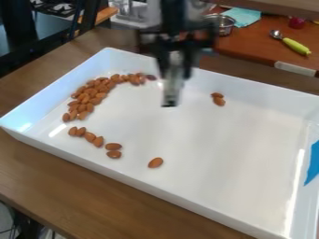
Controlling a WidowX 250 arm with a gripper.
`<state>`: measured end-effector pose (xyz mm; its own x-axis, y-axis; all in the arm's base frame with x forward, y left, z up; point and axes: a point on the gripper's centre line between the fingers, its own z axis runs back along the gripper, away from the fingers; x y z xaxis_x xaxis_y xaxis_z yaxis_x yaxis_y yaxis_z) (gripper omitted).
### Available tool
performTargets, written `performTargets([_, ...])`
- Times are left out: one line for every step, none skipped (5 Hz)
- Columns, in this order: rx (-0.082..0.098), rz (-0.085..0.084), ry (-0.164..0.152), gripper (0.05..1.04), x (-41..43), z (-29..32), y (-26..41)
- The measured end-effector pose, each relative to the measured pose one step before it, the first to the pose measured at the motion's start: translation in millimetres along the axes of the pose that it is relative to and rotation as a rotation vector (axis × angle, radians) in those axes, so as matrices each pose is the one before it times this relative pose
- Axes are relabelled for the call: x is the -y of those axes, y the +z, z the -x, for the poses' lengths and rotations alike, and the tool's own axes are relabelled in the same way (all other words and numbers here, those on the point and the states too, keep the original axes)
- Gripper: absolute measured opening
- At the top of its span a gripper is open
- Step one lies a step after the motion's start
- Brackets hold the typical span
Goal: Sweep into pile
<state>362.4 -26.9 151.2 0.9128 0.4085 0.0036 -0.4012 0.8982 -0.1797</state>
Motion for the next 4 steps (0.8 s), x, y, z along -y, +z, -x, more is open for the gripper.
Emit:
performTargets([-0.099, 0.1371, -0.0746, 0.383, 44.1, 5.88, 5.35])
performTargets([-0.018, 0.0554, -0.0804, 0.383, 19.37, 7.97, -9.3])
performTargets([-0.0113, -0.0332, -0.0805, 0.383, -9.88, 21.46, -25.29])
performTargets([0.056, -0.0261, -0.0668, 0.383, -20.31, 18.43, -7.68])
